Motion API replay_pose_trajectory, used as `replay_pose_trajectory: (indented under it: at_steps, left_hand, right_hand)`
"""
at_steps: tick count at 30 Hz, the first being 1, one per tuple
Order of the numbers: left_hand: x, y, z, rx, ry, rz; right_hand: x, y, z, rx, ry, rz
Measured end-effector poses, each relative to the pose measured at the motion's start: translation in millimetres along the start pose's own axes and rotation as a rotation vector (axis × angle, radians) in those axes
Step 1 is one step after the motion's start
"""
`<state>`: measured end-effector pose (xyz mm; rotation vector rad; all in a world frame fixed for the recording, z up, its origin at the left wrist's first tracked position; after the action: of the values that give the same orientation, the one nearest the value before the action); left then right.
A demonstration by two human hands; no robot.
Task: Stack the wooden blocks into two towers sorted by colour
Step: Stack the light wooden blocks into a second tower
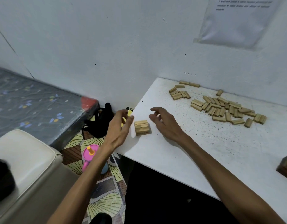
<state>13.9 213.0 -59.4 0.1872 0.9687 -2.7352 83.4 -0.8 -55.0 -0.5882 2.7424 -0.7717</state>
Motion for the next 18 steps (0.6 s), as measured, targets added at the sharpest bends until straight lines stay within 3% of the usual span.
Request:
replay_pose_trajectory:
  at_steps: [2, 4, 7, 10, 15, 18]
  left_hand:
    - [0, -3, 2, 0.027, -0.154, 0.052]
    - [-2, -2, 3, 0.042, -0.241, -0.059]
    - [-9, 2, 5, -0.014, -0.235, -0.244]
    - [-14, 1, 6, -0.058, -0.217, -0.253]
    - [-13, 2, 6, -0.053, -0.203, -0.243]
    - [-12, 1, 8, 0.001, -0.189, -0.103]
  right_hand:
    - [1, 1, -4, 0.022, 0.079, 0.055]
    - [-3, 4, -6, -0.002, 0.173, -0.075]
    - [-11, 6, -7, 0.065, 0.22, -0.264]
    - [-13, 11, -10, 0.132, 0.162, -0.305]
    - [-10, 15, -6, 0.089, 0.16, -0.259]
    - [-10, 16, -6, 0.054, 0.118, -0.063]
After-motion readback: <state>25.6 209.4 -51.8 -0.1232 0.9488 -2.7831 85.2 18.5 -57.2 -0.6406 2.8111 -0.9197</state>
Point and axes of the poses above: each hand's wrist, its own x-axis away from the middle knuckle, its own y-axis out of the palm, z = x × y, the point moved 4 cm from there along -x, towards the middle knuckle, and after that the axes turned 3 degrees about -z, right-handed, at the moved point
